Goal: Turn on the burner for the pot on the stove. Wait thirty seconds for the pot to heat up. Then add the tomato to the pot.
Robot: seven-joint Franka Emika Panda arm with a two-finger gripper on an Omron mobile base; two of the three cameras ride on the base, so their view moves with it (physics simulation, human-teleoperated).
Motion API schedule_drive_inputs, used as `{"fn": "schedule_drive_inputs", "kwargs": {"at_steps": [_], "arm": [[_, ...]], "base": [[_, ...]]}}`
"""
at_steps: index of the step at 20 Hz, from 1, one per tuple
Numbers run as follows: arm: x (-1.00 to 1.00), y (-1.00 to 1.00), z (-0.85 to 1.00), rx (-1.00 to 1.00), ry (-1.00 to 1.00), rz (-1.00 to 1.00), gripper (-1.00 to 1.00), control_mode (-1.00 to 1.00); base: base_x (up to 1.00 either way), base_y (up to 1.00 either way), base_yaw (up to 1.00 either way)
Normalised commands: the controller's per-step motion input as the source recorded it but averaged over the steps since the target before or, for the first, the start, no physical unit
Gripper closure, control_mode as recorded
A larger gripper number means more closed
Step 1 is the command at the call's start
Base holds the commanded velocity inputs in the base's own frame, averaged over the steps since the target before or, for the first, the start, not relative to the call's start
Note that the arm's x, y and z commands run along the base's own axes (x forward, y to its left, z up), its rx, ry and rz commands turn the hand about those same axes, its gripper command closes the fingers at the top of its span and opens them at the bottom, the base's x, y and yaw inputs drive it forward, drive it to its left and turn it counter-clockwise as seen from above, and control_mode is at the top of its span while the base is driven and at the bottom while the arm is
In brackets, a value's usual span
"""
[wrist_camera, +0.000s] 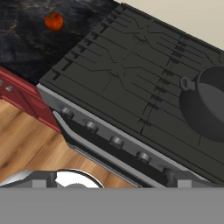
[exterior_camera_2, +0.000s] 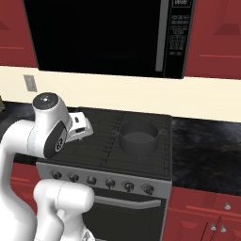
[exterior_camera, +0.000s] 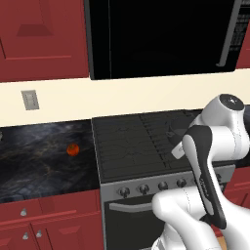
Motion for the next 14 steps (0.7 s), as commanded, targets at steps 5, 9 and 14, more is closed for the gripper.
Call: {"fn": "schedule_drive_inputs", "kwargs": {"at_steps": [5,9,14], "arm": [[0.00,0.00,0.00,0.00,0.00,0.00,-1.00,-1.00],[0.00,0.00,0.00,0.00,0.00,0.00,-1.00,-1.00],[0.00,0.00,0.00,0.00,0.00,0.00,-1.00,-1.00]], "base": [[0.00,0.00,0.00],[0.00,0.00,0.00],[0.00,0.00,0.00]]}}
